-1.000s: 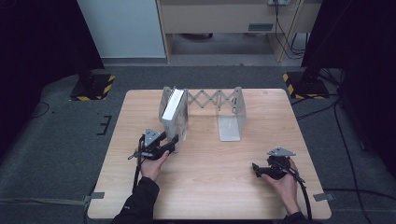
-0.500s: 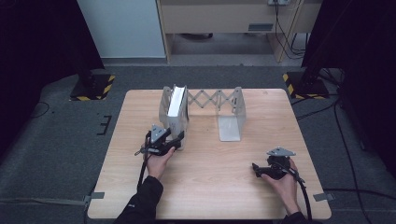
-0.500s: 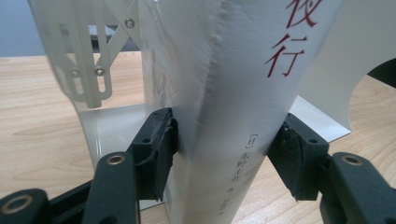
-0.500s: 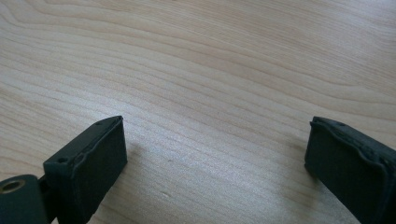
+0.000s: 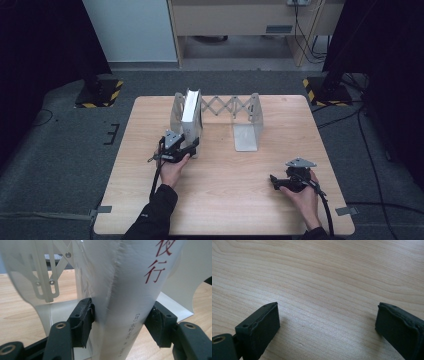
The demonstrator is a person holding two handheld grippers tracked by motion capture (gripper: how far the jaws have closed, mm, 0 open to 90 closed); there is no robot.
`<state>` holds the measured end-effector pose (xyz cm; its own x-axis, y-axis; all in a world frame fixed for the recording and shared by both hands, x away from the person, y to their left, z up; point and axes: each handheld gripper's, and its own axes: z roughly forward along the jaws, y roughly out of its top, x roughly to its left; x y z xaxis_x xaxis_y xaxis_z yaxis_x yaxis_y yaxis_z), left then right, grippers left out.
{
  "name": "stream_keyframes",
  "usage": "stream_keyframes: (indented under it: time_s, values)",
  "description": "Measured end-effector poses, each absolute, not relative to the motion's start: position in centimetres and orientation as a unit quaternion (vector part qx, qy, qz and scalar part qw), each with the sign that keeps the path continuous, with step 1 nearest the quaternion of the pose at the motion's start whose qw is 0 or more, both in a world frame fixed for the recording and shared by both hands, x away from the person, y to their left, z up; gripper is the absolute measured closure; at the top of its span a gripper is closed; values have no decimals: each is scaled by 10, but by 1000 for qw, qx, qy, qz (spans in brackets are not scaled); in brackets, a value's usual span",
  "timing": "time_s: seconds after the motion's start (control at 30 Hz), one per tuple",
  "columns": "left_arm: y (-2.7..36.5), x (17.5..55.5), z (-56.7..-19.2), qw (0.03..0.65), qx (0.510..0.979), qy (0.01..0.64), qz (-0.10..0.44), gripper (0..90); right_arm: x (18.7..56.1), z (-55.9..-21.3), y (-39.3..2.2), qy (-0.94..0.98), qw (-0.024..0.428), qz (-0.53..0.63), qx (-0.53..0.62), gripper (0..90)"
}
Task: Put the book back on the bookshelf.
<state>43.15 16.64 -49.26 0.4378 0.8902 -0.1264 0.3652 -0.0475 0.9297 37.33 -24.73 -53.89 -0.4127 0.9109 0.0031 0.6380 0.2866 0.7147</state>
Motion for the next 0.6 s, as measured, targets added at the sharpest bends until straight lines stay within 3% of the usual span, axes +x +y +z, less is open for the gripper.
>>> stream_keyframes:
  time_s: [0.6]
  values:
    - [161,449,-494,510,674,463,267,390,373,-539,-247,773,209,327,502,57]
